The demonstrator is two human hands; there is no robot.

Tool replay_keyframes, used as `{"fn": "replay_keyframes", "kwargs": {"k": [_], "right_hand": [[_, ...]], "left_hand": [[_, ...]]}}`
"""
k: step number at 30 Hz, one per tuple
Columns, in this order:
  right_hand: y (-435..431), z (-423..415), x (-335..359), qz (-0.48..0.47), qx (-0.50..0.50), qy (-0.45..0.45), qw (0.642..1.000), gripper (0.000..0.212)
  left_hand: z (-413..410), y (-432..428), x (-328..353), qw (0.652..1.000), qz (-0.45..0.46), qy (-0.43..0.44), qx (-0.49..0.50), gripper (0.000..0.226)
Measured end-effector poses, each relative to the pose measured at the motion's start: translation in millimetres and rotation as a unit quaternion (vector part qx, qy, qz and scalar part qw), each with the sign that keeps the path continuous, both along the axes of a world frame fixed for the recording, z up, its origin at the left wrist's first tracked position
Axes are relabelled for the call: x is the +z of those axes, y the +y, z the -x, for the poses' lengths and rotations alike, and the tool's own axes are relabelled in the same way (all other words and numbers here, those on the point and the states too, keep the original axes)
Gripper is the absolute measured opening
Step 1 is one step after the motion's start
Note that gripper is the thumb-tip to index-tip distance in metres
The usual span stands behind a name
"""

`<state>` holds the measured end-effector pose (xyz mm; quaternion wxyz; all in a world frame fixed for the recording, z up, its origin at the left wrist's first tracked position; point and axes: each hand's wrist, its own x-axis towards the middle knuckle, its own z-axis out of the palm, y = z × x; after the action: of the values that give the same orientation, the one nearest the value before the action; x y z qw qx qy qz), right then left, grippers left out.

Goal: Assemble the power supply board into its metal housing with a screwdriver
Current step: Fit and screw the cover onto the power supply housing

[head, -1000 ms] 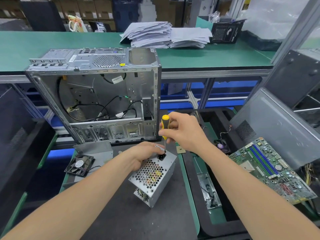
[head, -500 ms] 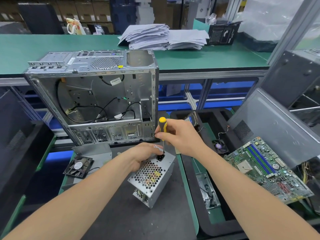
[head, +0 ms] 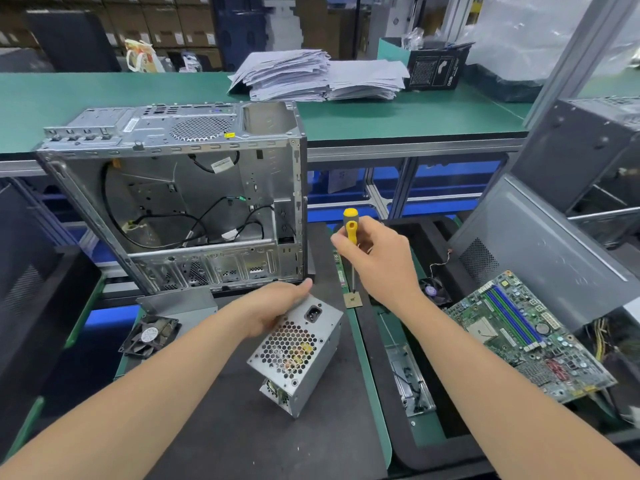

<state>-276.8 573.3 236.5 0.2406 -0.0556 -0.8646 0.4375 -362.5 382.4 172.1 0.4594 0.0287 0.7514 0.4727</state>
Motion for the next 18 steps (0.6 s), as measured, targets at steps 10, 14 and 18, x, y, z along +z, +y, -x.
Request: {"fn": "replay_keyframes", "kwargs": {"k": [10,14,18], "right_hand": [[69.2,-29.8,-40.0,0.006,-0.094,-0.082,0.992,0.024],[96.7,-46.1,-68.7,0.007,-0.118,-0.139,0.983,0.021],[118.6,-62.7,-96.5,0.014,-0.126,-0.190,0.974,0.015]], "left_hand": [[-46.8,73.4,28.5,0.826,0.006,0.551,-0.120,0.012],[-77.0,114.0,3.0,0.834,-0.013,0.482,-0.267,0.016],[-91.6,141.9,-37.3,0.833,0.039,0.428,-0.348,0.024]]}}
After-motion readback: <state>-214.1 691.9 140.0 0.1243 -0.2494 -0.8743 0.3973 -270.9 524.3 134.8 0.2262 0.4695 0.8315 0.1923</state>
